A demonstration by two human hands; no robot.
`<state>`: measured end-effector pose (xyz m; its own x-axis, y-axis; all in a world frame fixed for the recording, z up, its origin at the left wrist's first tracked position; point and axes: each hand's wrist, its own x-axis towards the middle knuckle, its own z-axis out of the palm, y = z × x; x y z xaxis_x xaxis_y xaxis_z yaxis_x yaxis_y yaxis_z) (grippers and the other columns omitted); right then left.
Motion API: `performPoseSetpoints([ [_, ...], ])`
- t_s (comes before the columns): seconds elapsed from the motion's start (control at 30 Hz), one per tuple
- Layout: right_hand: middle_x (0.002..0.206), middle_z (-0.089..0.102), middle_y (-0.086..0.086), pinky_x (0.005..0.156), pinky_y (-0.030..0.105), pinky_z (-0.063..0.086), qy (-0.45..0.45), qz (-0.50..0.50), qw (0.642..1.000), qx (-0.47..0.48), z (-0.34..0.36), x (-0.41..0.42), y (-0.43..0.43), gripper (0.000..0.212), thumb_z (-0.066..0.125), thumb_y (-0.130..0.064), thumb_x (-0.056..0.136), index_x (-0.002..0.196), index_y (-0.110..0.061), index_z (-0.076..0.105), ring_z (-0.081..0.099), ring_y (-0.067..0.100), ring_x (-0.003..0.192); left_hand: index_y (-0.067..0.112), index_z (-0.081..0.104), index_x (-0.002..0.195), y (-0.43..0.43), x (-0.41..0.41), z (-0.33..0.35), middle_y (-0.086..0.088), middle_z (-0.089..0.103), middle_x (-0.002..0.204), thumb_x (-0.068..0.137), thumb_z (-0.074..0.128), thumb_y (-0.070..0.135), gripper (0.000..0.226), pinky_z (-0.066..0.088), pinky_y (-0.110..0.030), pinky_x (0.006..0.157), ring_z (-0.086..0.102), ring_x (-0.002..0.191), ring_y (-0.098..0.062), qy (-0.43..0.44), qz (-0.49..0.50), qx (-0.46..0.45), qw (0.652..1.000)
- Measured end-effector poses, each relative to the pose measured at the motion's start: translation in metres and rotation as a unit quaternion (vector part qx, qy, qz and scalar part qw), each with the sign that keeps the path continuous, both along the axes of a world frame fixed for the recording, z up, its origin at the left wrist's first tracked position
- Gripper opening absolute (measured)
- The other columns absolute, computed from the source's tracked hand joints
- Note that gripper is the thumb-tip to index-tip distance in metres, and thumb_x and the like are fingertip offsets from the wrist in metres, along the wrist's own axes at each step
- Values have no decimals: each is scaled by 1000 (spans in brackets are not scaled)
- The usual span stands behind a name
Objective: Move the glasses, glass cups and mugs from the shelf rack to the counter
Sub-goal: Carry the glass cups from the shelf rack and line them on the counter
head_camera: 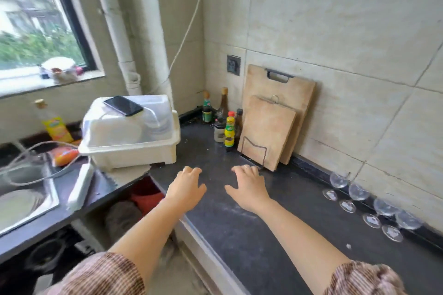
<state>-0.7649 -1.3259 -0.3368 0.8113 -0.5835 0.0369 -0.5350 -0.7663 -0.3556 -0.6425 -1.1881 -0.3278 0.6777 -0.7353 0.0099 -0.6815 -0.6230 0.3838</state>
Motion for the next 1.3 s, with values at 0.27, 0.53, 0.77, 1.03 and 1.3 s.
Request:
performPoseSetpoints([
  [0.27,137,44,7,98,47,38,1,154,987,-37,37,123,226,56,52,-45,87,135,-17,43,34,29,128,16,45,131,260,73,37,-13,50,125,88,50,32,47,46,-43,88,48,116,-34,-69,158,3,985],
  [0.53,143,41,12,107,47,34,-42,317,943,-90,95,240,432,61,55,-46,87,138,-15,41,33,32,133,14,50,127,483,135,97,-12,49,125,87,50,33,43,45,-44,90,47,118,-30,-129,350,1,928],
  [0.77,137,44,10,99,49,37,-78,426,894,-113,129,333,590,57,53,-46,89,137,-17,41,35,31,127,14,49,127,634,190,126,-14,49,125,88,50,33,44,43,-45,96,46,118,-33,-149,445,13,883],
  [1.03,139,44,10,102,53,34,-144,504,846,-94,173,472,756,58,54,-46,89,137,-17,40,34,33,130,14,47,132,786,299,173,-14,48,128,88,50,34,48,43,-44,99,46,121,-32,-182,494,26,850],
  [1.3,137,45,11,101,50,34,-178,549,812,-88,219,581,896,54,57,-41,88,133,-16,42,36,32,128,19,43,136,926,384,223,-9,45,136,87,49,34,52,42,-40,97,45,123,-27,-204,553,-13,808],
])
